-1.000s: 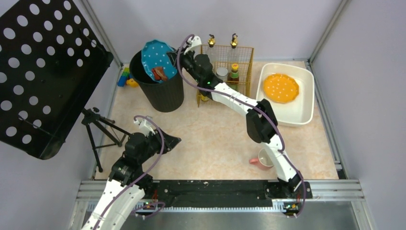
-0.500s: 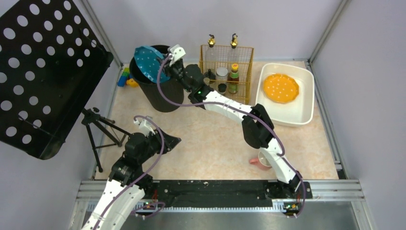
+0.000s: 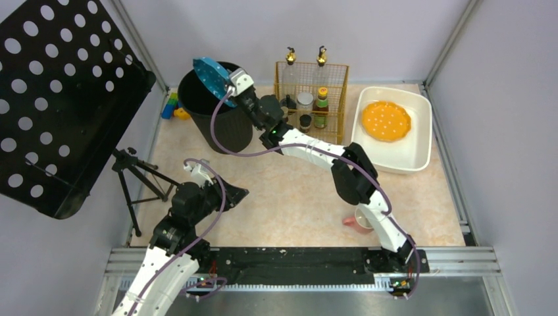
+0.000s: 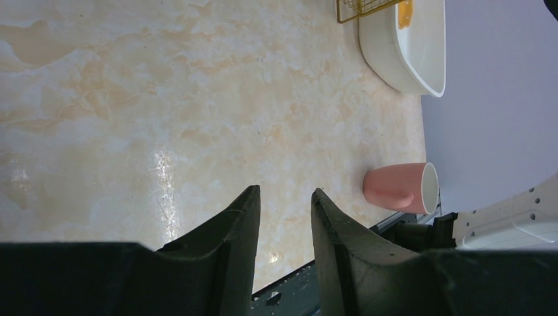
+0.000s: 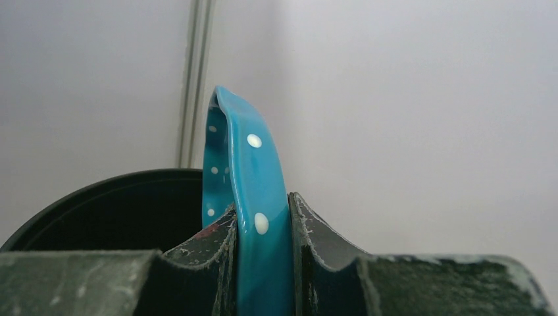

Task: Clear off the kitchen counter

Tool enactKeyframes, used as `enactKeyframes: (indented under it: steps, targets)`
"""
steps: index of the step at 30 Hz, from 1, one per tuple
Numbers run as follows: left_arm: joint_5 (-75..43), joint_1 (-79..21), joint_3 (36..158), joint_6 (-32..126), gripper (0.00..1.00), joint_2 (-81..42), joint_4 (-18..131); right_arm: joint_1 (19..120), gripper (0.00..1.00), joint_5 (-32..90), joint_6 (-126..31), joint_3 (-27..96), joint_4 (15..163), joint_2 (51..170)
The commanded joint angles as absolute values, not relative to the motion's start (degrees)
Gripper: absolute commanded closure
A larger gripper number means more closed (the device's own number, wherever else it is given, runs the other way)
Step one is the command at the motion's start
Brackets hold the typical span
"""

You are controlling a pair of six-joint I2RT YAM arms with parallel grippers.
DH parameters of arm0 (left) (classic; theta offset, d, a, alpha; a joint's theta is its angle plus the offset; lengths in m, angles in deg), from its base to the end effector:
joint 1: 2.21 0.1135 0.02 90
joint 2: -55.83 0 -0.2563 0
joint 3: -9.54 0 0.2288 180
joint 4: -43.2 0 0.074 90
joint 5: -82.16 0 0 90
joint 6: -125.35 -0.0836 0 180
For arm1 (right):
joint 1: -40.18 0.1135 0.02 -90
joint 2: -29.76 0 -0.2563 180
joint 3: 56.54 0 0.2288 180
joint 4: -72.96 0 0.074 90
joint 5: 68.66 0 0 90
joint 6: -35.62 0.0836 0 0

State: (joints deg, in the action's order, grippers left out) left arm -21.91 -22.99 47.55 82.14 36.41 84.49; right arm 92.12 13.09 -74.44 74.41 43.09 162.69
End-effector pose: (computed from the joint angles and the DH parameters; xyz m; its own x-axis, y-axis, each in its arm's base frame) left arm 0.1220 -0.0680 0.2118 -0.6507 -0.5093 -0.5633 0.1162 0.6662 -0.7366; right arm 0.3558 0.4349 0.3666 0.5113 0.1024 -0.8533 -0.5596 0.7932 -0.2401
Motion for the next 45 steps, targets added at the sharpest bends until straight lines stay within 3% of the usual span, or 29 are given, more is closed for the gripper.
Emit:
enactKeyframes:
  steps: [1,15,29,38,45]
  targets:
    - [-22.0,-22.7,47.1,81.8,0.61,35.9,82.4,92.8,1.00,11.0,-74.4,77.5,27.6,152.5]
    - [-22.4,-22.8,47.2,82.4,0.61,35.3,81.6,92.8,1.00,7.1,-67.6,75.1,23.9,143.7]
    - [-22.8,-22.8,47.9,82.4,0.61,36.0,81.6,91.4,1.00,-0.4,-74.5,50.6,20.0,117.2]
    - [-23.2,-22.7,47.5,82.4,0.61,36.8,81.5,78.3,1.00,-9.3,-71.3,36.4,32.5,96.5]
    - [-24.1,-22.7,47.6,82.7,0.61,37.7,81.1,68.4,1.00,-14.5,-68.3,31.2,42.8,89.4]
